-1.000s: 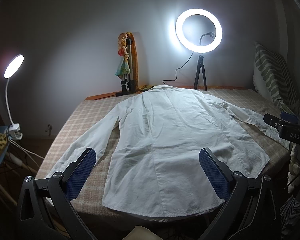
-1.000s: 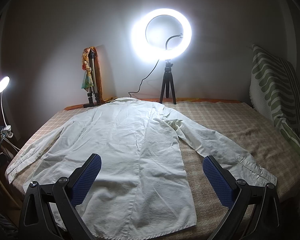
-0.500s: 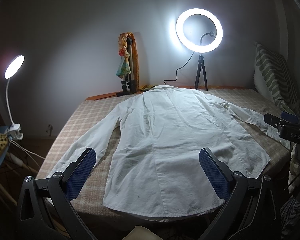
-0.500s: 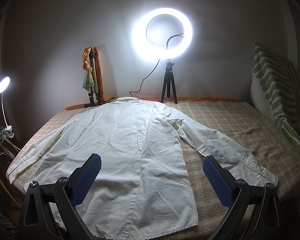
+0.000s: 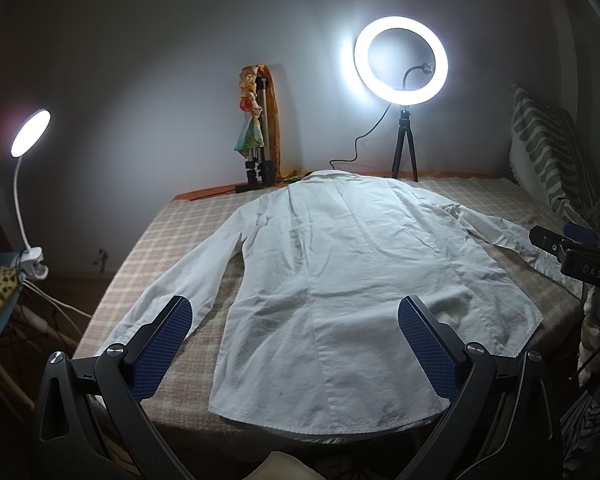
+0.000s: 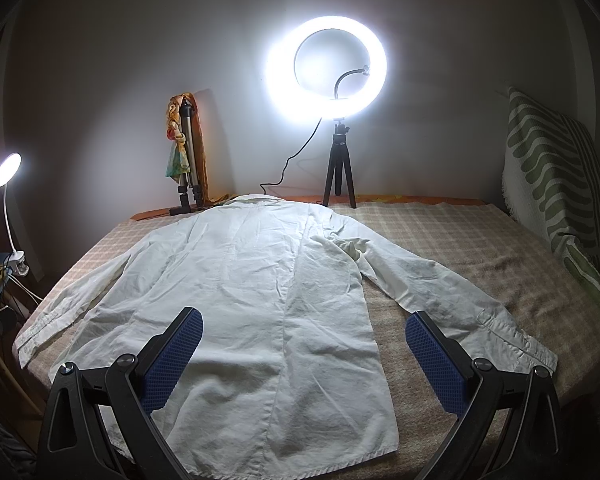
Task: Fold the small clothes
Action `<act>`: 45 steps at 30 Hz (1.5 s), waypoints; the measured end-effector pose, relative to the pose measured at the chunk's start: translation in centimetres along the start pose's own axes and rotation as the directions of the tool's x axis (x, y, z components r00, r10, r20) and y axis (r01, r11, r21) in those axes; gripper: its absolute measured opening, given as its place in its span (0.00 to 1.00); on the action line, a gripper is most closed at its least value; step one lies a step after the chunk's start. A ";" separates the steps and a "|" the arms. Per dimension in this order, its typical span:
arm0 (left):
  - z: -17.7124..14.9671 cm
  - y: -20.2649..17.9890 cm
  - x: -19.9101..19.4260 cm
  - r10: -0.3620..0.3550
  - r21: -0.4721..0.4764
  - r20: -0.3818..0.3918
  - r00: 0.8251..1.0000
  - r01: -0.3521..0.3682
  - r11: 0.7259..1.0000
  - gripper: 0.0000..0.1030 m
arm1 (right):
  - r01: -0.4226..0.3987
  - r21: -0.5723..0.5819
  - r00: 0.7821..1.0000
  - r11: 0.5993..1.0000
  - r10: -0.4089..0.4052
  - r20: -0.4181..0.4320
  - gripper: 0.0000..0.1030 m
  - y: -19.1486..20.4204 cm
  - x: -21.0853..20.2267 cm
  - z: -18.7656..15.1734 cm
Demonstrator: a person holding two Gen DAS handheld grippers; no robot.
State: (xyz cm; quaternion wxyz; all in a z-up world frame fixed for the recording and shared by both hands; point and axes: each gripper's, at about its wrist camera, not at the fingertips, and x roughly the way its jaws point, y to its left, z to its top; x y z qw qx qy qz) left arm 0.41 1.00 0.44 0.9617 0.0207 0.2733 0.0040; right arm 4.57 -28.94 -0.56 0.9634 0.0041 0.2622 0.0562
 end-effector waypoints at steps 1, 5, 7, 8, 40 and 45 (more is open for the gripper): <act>0.0 0.1 0.0 0.003 0.000 0.000 1.000 -0.003 1.000 1.00 | 0.000 0.000 1.000 1.000 0.000 0.000 1.00 0.0 0.0 0.0; -0.3 0.4 0.0 0.013 -0.005 -0.004 1.000 -0.013 1.000 1.00 | -0.002 -0.002 1.000 1.000 0.002 -0.001 1.00 0.3 0.1 0.2; -0.4 0.8 0.1 0.019 -0.012 -0.006 1.000 -0.019 1.000 1.00 | -0.001 -0.001 1.000 1.000 0.001 -0.002 1.00 0.4 0.2 0.3; -0.5 1.0 0.1 0.022 -0.014 -0.007 1.000 -0.023 1.000 1.00 | -0.002 -0.001 1.000 1.000 0.002 -0.002 1.00 0.5 0.2 0.3; -2.7 18.4 7.5 0.079 -0.180 -0.200 0.977 -0.116 0.977 0.79 | -0.215 -0.180 0.975 0.960 0.220 0.011 1.00 11.2 3.6 4.4; -4.2 21.9 10.6 0.051 -0.236 -0.302 0.952 -0.126 0.963 0.76 | -0.285 -0.245 0.958 0.927 0.278 -0.064 1.00 14.1 6.9 6.3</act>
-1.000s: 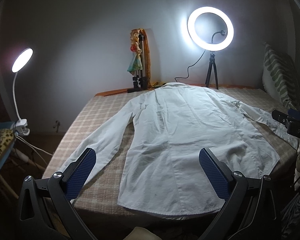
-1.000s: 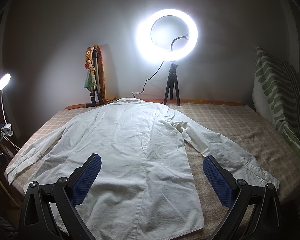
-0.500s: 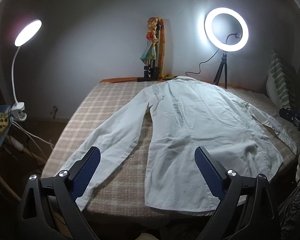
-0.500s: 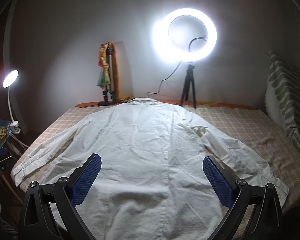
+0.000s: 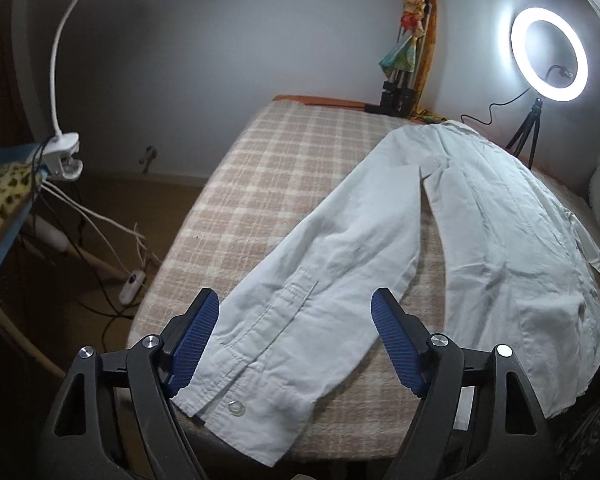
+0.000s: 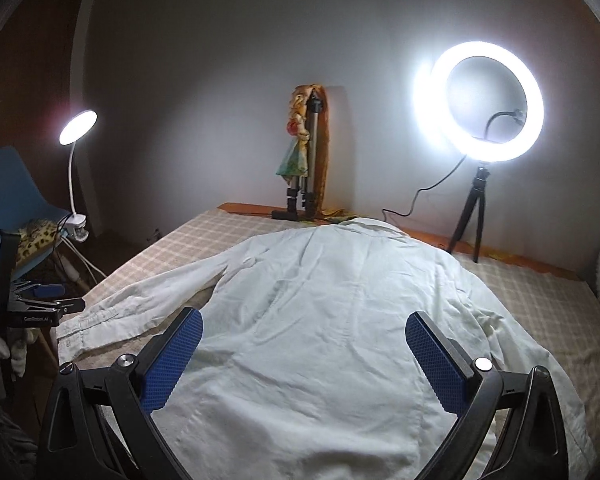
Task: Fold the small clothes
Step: 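Move the left tool to the shirt sleeve cuff while the right tool approaches the shirt body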
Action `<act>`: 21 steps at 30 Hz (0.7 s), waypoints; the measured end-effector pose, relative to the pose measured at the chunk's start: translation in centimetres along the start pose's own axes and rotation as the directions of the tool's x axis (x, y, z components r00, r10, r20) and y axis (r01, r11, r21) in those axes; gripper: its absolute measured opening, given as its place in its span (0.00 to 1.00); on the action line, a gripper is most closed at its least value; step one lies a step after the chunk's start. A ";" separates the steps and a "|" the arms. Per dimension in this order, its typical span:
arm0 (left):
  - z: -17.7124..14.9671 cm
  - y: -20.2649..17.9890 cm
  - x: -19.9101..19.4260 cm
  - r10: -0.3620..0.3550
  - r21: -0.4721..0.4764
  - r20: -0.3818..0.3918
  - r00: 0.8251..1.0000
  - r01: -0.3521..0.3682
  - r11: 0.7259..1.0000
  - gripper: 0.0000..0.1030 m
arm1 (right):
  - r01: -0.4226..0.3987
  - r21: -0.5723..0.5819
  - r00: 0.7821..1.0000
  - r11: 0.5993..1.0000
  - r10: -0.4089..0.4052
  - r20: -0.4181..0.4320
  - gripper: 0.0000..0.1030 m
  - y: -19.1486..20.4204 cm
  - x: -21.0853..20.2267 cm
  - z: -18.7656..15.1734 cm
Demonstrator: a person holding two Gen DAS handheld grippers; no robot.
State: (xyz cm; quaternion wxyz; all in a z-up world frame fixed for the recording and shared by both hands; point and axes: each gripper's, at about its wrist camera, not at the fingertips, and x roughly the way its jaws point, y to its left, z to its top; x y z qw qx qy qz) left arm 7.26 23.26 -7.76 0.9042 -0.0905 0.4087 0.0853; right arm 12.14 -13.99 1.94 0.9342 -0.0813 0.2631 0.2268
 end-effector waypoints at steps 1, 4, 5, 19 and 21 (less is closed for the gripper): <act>0.1 0.6 0.6 0.004 -0.016 -0.016 1.000 -0.005 1.000 0.76 | -0.008 -0.005 1.000 1.000 0.008 -0.014 1.00 0.1 0.9 0.4; 0.3 1.7 2.3 0.005 -0.052 -0.053 0.999 -0.008 0.999 0.76 | -0.064 0.022 0.997 0.998 0.065 -0.041 1.00 0.3 2.5 0.4; 0.4 1.9 2.9 -0.005 -0.056 -0.066 0.998 0.001 0.998 0.75 | -0.093 0.036 0.994 0.995 0.094 -0.058 1.00 0.3 3.1 0.3; 2.2 2.0 8.9 -0.052 -0.075 -0.148 0.988 0.041 0.996 0.50 | -0.149 0.095 0.983 0.984 0.158 -0.088 0.99 -1.4 5.7 0.1; 2.3 1.8 8.9 -0.057 -0.079 -0.136 0.989 0.047 0.996 0.34 | -0.141 0.092 0.985 0.986 0.150 -0.091 0.99 -1.6 5.9 0.1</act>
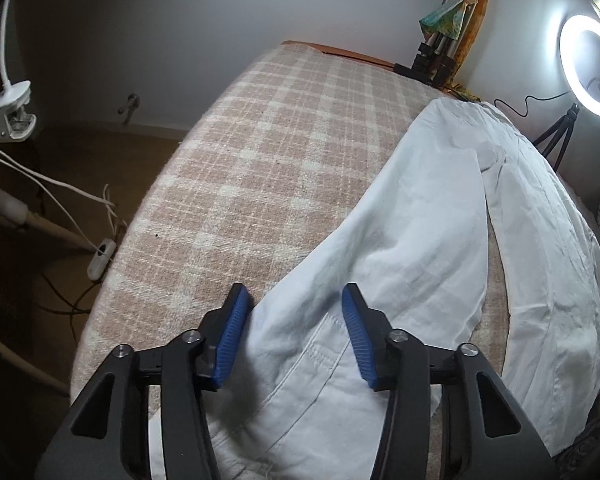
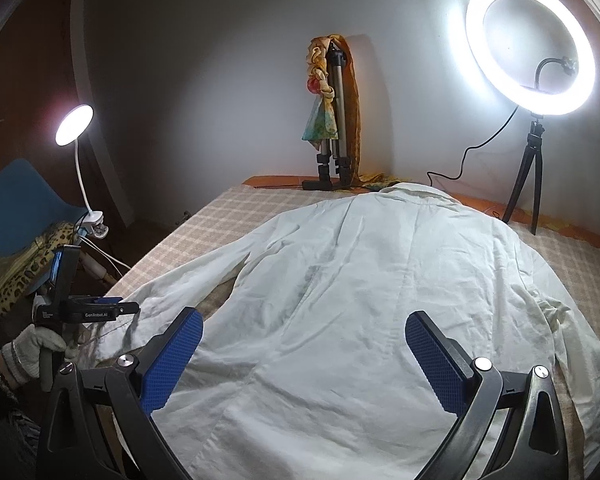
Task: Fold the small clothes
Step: 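Move the left tool to the shirt sleeve cuff while the right tool approaches the shirt body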
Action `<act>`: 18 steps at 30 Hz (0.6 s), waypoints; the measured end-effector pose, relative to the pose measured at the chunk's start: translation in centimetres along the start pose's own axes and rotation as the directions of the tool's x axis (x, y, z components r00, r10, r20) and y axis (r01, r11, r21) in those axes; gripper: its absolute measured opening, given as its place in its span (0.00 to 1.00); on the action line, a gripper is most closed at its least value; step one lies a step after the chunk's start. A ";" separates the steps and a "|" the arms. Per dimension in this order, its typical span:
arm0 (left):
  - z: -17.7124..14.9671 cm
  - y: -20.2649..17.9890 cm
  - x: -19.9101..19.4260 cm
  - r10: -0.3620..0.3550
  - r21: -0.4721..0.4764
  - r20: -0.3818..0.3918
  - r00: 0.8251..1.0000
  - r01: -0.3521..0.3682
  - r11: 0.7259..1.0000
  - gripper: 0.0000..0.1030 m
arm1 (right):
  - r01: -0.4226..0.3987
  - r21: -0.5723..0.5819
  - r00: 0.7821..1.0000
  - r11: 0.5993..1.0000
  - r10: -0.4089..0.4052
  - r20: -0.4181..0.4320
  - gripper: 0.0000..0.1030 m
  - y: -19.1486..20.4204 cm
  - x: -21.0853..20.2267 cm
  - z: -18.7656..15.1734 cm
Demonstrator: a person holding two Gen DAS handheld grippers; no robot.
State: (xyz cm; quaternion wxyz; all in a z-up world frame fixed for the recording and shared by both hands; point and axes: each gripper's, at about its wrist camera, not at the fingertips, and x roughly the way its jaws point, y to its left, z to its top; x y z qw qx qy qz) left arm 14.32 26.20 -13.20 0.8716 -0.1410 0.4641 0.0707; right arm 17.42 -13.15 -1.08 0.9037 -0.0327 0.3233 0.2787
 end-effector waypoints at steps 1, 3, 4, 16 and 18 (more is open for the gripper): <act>0.0 -0.2 0.1 -0.004 0.001 0.007 1.000 0.004 1.000 0.30 | -0.001 0.003 1.000 1.000 0.001 -0.003 0.99 -0.1 0.1 0.0; 0.1 -0.6 0.2 -0.023 0.010 0.016 1.000 0.023 1.000 0.07 | -0.003 0.011 1.000 1.000 0.003 -0.006 0.99 -0.4 0.1 0.0; 0.2 -0.8 0.2 -0.039 0.016 0.021 0.999 0.038 0.999 0.05 | -0.002 0.013 1.000 1.000 0.002 -0.006 0.99 -0.4 0.1 0.0; 0.7 -2.1 -2.4 -0.182 0.004 0.104 0.978 0.183 0.983 0.00 | 0.032 0.011 0.999 0.999 -0.032 -0.014 0.88 -0.6 0.3 -0.1; 0.9 -3.0 -3.0 -0.210 0.018 0.118 0.971 0.209 0.978 0.00 | 0.022 0.032 0.999 0.999 -0.021 -0.039 0.69 -0.9 0.6 -0.1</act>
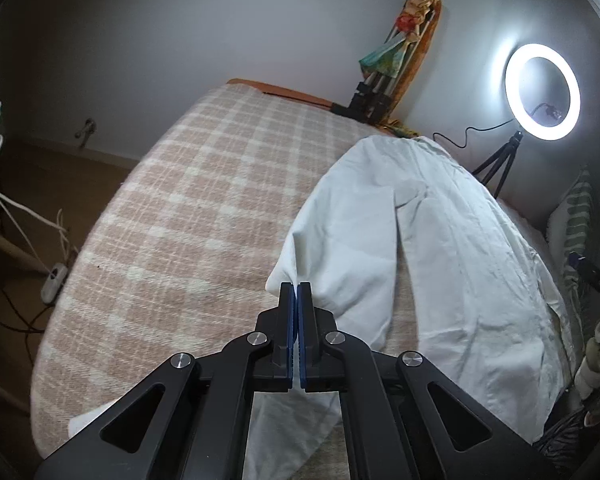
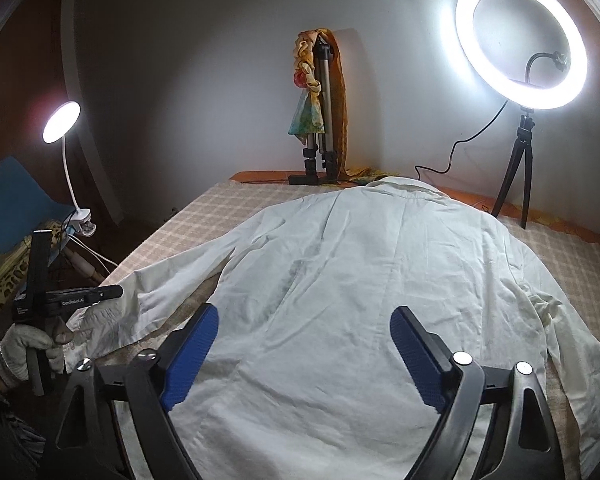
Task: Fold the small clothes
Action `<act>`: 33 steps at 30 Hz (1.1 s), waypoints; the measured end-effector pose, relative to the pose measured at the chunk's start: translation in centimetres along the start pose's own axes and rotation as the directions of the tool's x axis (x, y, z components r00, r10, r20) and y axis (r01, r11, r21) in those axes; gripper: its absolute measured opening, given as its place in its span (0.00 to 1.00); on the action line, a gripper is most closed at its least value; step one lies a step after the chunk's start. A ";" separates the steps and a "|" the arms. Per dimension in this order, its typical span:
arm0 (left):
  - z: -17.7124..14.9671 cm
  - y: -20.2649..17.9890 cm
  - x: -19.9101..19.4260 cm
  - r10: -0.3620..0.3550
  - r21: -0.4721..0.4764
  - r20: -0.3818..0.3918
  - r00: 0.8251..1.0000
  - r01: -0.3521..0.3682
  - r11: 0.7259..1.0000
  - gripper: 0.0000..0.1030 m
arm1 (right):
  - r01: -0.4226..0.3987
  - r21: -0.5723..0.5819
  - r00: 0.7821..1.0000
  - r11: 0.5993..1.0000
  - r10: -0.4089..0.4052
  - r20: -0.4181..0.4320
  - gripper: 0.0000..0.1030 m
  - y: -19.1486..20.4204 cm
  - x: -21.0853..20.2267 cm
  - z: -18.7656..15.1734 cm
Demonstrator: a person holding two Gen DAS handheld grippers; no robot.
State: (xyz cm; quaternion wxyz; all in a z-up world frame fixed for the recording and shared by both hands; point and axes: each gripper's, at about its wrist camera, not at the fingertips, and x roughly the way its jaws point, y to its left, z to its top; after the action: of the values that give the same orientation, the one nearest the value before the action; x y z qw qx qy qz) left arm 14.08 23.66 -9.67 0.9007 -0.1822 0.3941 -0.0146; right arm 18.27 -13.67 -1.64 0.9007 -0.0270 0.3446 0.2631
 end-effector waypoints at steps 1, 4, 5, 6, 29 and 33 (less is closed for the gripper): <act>0.1 -0.4 -0.2 -0.022 -0.009 0.005 1.000 0.022 1.000 0.00 | -0.010 0.014 1.000 1.000 0.011 -0.019 0.61 -0.2 0.3 0.0; 0.5 -2.1 -0.9 -0.092 -0.022 0.025 0.995 0.093 0.995 0.00 | -0.047 0.071 0.997 0.996 0.051 -0.061 0.44 -1.1 0.9 -0.3; 0.5 -3.2 -1.3 -0.117 -0.001 0.031 0.993 0.117 0.993 0.00 | -0.048 0.084 0.997 0.995 0.053 -0.064 0.45 -1.5 1.0 -0.3; 0.4 -4.5 -1.5 -0.137 0.027 0.034 0.990 0.136 0.990 0.00 | -0.043 0.090 0.997 0.995 0.049 -0.063 0.45 -1.6 1.0 -0.3; -6.7 -15.2 -2.5 -0.243 0.366 -0.165 0.956 0.288 0.885 0.19 | -0.229 0.180 0.934 0.957 0.268 -0.235 0.55 -0.9 10.6 3.5; -8.3 -12.7 -4.6 -0.127 0.442 -0.115 0.985 0.165 0.882 0.41 | -0.246 0.218 0.911 0.944 0.302 -0.279 0.55 -0.4 13.4 3.2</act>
State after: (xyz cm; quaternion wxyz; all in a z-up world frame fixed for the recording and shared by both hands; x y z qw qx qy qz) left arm 6.43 9.98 -7.30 0.8977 0.0025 0.4020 -0.1805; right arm 28.84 -7.19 -7.77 0.7883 0.0616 0.5037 0.3480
